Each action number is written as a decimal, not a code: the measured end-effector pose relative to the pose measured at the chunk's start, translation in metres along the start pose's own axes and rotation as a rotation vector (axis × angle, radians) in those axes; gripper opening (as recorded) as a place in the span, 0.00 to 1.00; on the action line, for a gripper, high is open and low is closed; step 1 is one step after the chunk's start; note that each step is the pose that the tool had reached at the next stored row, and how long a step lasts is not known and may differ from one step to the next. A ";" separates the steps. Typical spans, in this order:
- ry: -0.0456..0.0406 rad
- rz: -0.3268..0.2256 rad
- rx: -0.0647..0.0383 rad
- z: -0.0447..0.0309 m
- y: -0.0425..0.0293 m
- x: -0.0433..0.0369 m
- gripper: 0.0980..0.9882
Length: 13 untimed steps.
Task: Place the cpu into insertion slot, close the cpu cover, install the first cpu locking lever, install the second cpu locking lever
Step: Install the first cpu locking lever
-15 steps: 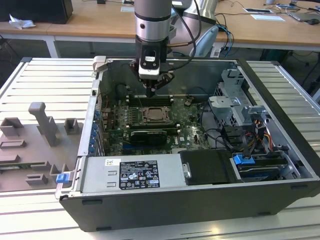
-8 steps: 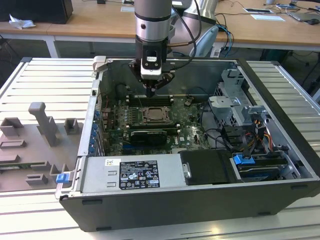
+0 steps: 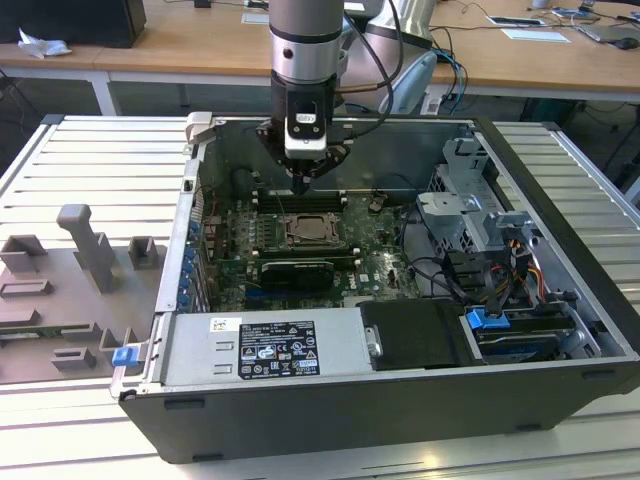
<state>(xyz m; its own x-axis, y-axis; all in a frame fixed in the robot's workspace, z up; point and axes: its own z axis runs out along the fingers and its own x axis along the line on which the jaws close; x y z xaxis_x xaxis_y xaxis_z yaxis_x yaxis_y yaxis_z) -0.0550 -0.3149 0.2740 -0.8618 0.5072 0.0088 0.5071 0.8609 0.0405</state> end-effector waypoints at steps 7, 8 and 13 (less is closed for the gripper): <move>0.0073 -0.180 0.002 0.0006 0.0000 0.0000 0.01; 0.0078 -0.192 0.002 0.0006 0.0000 0.0000 0.01; 0.0110 -0.271 0.002 0.0009 0.0000 -0.0001 0.01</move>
<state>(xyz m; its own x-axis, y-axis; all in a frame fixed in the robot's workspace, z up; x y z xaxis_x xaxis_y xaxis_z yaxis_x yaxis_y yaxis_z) -0.0548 -0.3149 0.2731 -0.9662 0.2577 0.0088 0.2578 0.9653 0.0406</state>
